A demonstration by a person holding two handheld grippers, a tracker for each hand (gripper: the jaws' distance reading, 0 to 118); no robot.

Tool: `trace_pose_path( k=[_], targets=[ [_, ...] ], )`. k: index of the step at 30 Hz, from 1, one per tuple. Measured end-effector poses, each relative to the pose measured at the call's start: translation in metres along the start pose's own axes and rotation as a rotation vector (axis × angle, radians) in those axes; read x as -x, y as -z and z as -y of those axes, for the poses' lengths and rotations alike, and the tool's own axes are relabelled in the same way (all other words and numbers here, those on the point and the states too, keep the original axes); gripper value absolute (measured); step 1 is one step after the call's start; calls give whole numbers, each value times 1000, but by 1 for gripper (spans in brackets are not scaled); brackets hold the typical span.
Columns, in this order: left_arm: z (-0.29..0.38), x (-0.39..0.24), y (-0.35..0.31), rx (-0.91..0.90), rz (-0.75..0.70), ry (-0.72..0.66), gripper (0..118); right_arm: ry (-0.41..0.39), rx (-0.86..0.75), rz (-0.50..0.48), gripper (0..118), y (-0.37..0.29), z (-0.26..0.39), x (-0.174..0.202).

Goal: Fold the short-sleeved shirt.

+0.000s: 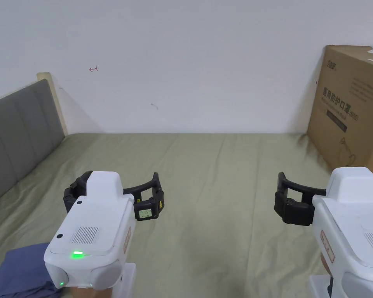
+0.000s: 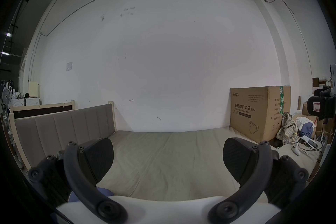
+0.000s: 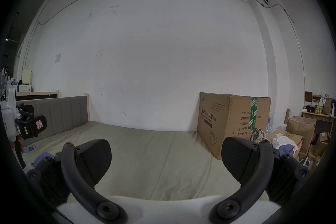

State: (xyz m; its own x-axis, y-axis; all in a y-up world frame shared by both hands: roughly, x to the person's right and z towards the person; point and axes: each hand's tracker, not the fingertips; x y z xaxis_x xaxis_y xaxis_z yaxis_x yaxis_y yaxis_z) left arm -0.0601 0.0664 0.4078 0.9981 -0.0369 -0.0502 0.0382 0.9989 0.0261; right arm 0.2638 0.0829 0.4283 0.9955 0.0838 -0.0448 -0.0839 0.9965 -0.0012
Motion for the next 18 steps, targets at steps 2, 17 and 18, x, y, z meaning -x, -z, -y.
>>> trace_pose_path(
  k=[2, 17, 18],
  targets=[
    [0, 0, 0, -3, -2, 0, 118, -1, 0, 0, 118, 0, 0, 1],
    [-1, 2, 0, -4, -1, -6, 118, -2, -2, -8, 118, 2, 0, 3],
    [-1, 2, 0, -4, -1, -8, 118, -2, -1, -9, 118, 2, 0, 3]
  ],
)
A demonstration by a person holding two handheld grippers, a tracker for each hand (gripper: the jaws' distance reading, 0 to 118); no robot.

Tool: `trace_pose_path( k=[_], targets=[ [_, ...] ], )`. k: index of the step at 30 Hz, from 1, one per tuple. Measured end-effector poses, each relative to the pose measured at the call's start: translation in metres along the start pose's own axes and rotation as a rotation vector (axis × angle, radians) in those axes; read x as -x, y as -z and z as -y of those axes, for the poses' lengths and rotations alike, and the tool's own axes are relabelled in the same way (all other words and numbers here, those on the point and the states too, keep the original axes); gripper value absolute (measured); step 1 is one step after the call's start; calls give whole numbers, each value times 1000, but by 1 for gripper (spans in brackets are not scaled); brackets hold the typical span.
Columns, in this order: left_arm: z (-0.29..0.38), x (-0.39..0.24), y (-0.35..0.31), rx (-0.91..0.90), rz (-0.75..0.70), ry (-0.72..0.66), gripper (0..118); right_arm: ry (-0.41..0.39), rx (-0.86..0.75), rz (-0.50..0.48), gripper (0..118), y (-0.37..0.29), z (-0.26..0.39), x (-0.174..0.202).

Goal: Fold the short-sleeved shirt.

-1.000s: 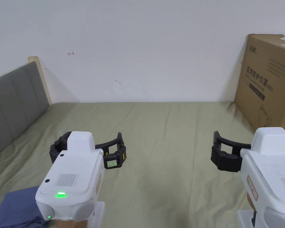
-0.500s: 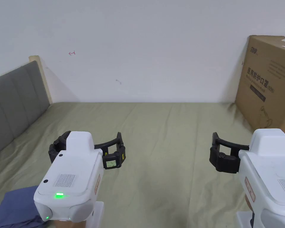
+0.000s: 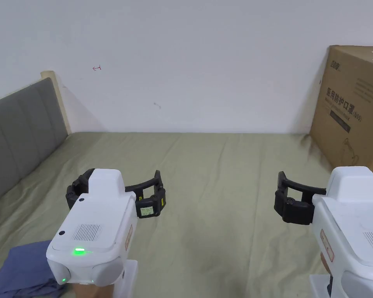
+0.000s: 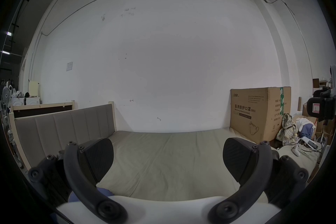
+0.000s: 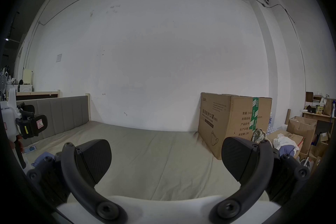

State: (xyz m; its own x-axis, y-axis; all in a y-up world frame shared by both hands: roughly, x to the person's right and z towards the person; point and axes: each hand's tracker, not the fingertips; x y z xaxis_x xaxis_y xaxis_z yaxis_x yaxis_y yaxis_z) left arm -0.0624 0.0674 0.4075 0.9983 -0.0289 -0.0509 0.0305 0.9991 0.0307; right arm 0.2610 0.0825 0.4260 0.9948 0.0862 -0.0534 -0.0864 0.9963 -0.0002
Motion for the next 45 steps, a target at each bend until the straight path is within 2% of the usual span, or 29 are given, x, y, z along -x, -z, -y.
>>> trace_pose_path(
  k=[27, 31, 35, 37, 39, 42, 45],
  targets=[
    [2, 1, 1, 1, -9, 8, 118, -5, 40, 19, 118, 5, 0, 1],
    [0, 3, 0, -1, -4, -7, 118, 68, 172, 76, 118, 14, -5, 2],
    [-2, 5, 0, -6, -7, -18, 118, 150, 385, 167, 118, 24, -14, 3],
    [-3, 6, -1, -7, -6, -23, 118, 182, 480, 180, 118, 28, -18, 2],
    [-3, 6, 0, -7, -7, -25, 118, 218, 505, 159, 118, 30, -20, 0],
    [-3, 6, 0, -7, -8, -25, 118, 273, 510, 192, 118, 31, -20, 0],
    [-3, 7, 0, -8, -8, -22, 118, 263, 513, 189, 118, 32, -21, 0]
  ],
)
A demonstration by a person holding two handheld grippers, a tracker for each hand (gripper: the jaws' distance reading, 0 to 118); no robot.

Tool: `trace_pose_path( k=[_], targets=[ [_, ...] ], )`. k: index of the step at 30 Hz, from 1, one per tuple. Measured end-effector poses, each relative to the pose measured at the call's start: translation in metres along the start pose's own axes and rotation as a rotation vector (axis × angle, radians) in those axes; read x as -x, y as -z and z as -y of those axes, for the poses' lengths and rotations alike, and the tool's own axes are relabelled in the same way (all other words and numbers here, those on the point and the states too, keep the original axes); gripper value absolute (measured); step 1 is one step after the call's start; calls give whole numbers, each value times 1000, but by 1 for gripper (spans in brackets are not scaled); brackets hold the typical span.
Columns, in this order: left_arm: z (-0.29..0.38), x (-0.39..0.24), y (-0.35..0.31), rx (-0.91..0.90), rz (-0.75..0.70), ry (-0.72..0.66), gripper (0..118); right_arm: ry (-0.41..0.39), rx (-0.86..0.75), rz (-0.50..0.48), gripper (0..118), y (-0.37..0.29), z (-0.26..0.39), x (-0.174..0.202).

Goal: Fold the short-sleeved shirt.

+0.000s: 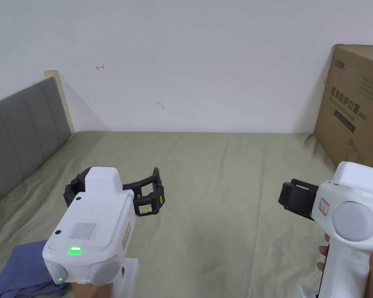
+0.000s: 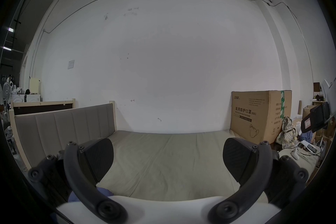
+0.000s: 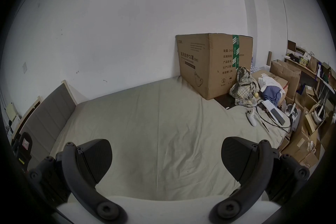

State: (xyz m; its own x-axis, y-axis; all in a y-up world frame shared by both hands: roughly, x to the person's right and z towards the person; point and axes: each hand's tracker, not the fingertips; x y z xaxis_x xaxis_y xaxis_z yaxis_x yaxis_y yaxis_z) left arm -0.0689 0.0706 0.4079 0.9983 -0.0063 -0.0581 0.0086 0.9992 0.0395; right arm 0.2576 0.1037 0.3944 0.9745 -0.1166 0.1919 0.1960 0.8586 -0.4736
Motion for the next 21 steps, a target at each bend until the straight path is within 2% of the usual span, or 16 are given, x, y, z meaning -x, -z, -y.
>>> trace_pose_path(
  k=[5, 7, 12, 14, 19, 21],
  targets=[
    [0, 0, 0, -1, 0, -5, 118, -10, -47, 16, 117, -1, 4, 2],
    [0, -1, 0, 0, 1, -3, 118, -59, -76, 50, 116, -3, 4, 5],
    [1, -2, -1, -2, 3, 2, 118, -92, -100, 41, 116, -4, 4, 8],
    [2, -2, -1, -8, 8, 1, 118, -114, -161, 23, 116, -6, 5, 9],
    [1, -2, -2, -13, 5, 12, 118, -124, -411, -105, 118, -15, 20, 2],
    [1, -2, -2, -12, 8, 9, 118, -165, -444, -92, 118, -17, 22, 4]
  ],
)
